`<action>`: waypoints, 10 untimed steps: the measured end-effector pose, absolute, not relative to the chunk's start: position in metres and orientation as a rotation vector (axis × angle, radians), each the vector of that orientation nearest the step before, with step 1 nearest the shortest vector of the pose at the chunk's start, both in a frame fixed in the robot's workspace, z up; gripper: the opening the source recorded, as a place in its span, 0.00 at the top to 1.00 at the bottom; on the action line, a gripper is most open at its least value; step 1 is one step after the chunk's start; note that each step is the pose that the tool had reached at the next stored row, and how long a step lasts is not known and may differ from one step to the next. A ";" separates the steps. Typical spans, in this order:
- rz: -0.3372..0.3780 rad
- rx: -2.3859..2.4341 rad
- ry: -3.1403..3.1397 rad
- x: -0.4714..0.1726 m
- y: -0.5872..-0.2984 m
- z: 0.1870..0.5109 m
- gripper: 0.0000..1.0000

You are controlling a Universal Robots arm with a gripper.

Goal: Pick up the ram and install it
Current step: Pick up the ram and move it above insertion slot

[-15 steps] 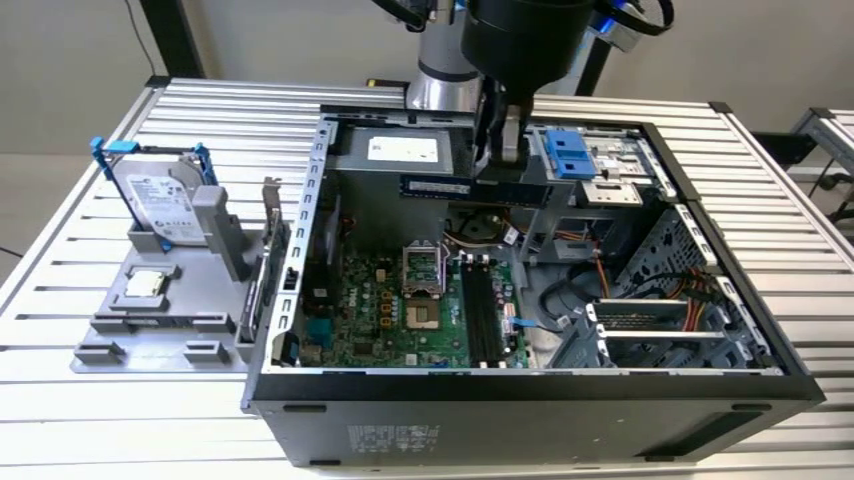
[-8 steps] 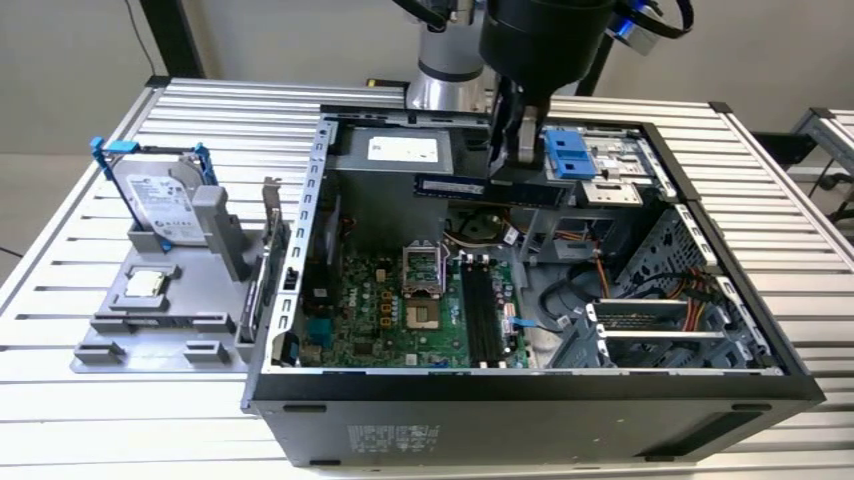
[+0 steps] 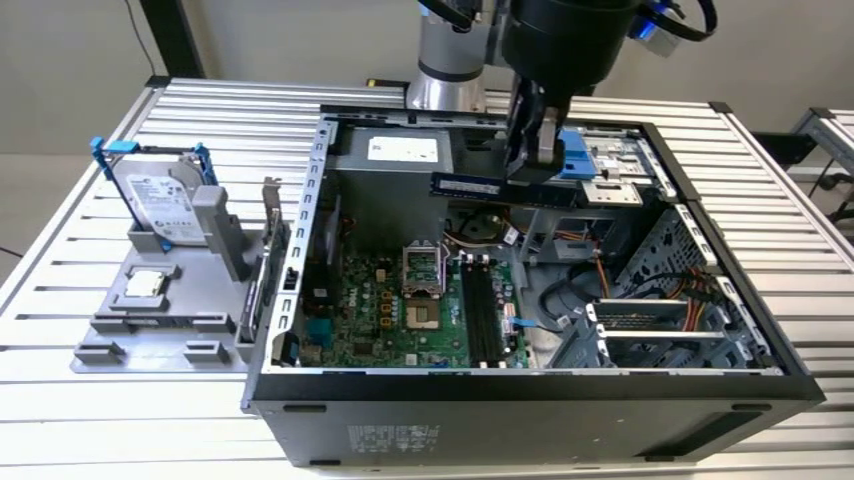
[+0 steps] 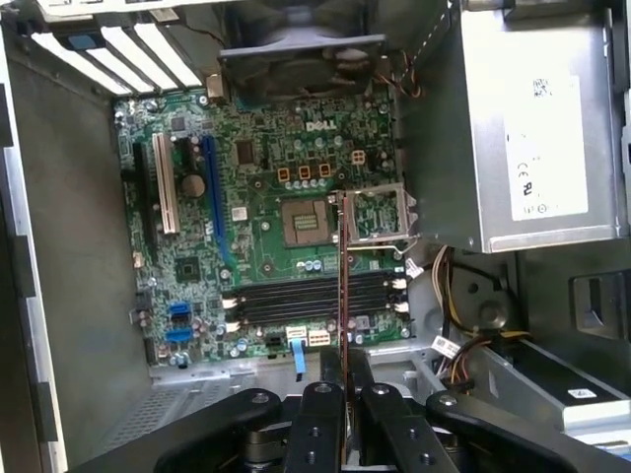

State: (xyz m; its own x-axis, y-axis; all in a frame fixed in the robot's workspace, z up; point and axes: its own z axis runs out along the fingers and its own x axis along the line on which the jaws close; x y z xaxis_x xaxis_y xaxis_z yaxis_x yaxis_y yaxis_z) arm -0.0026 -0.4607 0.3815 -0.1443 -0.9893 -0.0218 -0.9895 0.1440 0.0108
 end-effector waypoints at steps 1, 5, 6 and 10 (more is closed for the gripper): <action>0.035 -2.045 2.372 -0.001 -0.461 0.381 1.00; 0.035 -2.033 2.383 0.008 -0.461 0.381 1.00; 0.035 -2.030 2.385 0.010 -0.461 0.381 1.00; 0.034 -2.018 2.395 0.019 -0.461 0.381 1.00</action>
State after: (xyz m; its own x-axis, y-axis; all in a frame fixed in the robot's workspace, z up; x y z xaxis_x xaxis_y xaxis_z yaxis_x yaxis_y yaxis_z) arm 0.0191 -0.4607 0.3814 -0.1698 -0.9853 -0.0212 -0.9855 0.1696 0.0108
